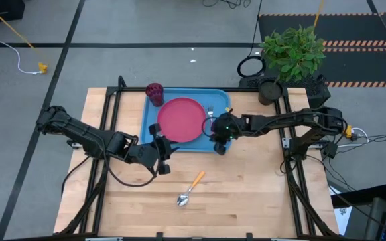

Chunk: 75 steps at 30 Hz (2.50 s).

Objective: Pick and place plate/cup/fork/spoon on tray
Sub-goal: Put the pink fork on the blue tray to the right of the pink plate

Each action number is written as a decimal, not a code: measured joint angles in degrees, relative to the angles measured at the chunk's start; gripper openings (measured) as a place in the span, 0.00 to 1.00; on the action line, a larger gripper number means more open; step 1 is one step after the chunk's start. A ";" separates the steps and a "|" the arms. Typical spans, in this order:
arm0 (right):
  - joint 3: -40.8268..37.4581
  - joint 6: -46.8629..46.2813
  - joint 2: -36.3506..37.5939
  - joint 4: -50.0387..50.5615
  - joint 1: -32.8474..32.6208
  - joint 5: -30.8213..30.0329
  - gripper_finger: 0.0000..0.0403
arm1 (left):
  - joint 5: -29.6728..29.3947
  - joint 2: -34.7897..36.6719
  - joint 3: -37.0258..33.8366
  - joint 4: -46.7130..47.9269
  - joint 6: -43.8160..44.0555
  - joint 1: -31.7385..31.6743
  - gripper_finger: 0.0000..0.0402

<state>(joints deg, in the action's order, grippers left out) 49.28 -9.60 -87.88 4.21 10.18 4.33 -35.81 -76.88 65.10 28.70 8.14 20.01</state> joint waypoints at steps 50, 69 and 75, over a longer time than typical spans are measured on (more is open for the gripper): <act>-16.98 22.10 -5.49 -26.64 5.47 -1.09 0.00 | 2.78 -6.51 -3.54 -15.55 11.87 -1.46 0.21; -16.94 21.22 -6.03 -29.58 5.53 -1.22 0.00 | 2.78 -6.51 -3.54 -15.29 11.76 -1.46 0.21; -16.92 21.22 -6.03 -29.26 5.53 -1.24 0.00 | 2.78 -6.51 -3.54 -15.29 11.97 -1.46 0.21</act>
<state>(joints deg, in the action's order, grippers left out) 32.36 11.62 -93.91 -25.04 15.70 3.09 -33.04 -83.40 61.56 13.41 20.11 18.55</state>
